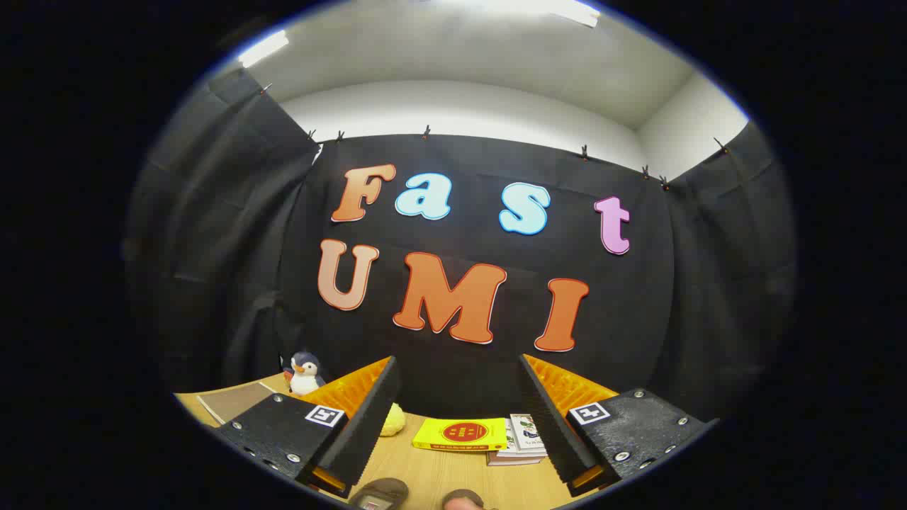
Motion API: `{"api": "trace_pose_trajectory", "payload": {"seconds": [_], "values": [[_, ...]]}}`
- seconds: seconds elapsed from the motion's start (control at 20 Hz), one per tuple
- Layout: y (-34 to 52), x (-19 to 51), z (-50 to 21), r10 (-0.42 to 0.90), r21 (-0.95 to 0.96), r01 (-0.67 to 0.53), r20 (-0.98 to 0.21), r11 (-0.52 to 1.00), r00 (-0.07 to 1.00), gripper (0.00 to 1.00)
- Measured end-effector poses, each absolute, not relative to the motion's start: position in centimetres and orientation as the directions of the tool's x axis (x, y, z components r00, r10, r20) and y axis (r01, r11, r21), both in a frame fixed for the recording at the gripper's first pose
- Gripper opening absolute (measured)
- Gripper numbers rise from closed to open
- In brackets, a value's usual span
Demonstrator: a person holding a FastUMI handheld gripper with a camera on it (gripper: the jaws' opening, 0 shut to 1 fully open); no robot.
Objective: Open the storage box then place both shoes into the box .Put the left shoe in first, then the right shoe, with the right side of both shoes facing outward in a uniform manner.
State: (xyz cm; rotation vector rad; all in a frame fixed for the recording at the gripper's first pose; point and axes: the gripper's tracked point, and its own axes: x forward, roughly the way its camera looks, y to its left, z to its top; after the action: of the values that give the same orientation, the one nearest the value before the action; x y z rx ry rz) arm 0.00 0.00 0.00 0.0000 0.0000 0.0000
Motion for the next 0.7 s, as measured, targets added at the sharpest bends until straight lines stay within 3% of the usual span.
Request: {"api": "trace_pose_trajectory", "payload": {"seconds": [0.7], "values": [[0.16,0.1,0.89,-0.003,0.067,0.002,0.014,0.998,1.0,0.99]]}}
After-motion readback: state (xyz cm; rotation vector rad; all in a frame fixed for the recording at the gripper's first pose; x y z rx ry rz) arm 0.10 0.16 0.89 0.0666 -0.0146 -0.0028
